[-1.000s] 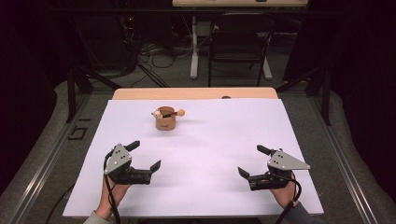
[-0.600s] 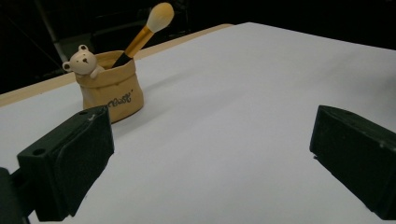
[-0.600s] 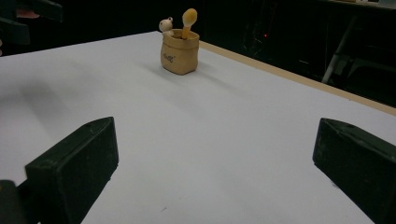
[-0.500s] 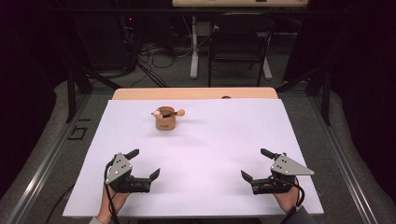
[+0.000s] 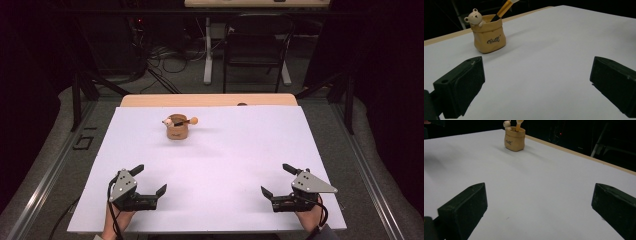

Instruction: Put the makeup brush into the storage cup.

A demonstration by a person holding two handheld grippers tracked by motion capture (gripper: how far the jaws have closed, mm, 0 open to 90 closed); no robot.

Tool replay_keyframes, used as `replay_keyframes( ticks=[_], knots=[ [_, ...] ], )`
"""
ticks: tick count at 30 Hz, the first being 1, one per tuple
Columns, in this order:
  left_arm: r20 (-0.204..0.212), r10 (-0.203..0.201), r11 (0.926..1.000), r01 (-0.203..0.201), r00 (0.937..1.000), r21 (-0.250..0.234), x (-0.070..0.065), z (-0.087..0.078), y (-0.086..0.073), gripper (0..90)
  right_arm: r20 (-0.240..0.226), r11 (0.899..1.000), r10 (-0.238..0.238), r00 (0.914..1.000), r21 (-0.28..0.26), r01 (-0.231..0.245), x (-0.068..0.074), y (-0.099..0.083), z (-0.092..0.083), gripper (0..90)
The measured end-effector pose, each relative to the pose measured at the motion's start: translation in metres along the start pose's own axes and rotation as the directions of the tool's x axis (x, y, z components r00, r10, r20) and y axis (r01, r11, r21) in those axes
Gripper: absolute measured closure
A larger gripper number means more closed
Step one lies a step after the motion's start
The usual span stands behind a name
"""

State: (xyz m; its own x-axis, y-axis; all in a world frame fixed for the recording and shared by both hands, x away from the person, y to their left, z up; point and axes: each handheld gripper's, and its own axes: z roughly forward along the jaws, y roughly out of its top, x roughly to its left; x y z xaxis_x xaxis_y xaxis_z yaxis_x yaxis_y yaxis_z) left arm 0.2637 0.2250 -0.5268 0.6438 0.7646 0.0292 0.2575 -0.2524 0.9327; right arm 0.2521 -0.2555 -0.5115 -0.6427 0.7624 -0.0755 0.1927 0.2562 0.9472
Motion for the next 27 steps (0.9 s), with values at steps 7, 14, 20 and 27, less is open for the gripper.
replay_keyframes(
  ticks=[7, 14, 20, 27],
  knots=[
    [-0.019, -0.013, 0.9998, 0.013, 0.9997, 0.014, 0.004, -0.006, -0.007, 0.2, 0.01, 1.0, -0.002, 0.9999, 0.021, 0.002, 0.001, -0.005, -0.003, 0.0],
    [-0.036, -0.023, 0.9988, 0.025, 0.9991, 0.043, 0.008, -0.01, -0.016, 0.2, 0.007, 0.999, 0.009, 0.9999, 0.038, -0.009, 0.0, -0.011, -0.003, 0.0],
    [-0.031, -0.043, 0.996, 0.045, 0.9986, 0.077, 0.014, -0.004, -0.021, 0.2, -0.002, 0.998, 0.006, 1.0, 0.059, -0.006, 0.0, -0.013, -0.001, 0.0],
    [-0.027, -0.034, 0.996, 0.036, 0.9991, 0.082, 0.016, -0.002, -0.021, 0.2, 0.009, 0.998, 0.009, 0.9999, 0.063, -0.01, -0.002, -0.012, -0.003, 0.0]
  ],
)
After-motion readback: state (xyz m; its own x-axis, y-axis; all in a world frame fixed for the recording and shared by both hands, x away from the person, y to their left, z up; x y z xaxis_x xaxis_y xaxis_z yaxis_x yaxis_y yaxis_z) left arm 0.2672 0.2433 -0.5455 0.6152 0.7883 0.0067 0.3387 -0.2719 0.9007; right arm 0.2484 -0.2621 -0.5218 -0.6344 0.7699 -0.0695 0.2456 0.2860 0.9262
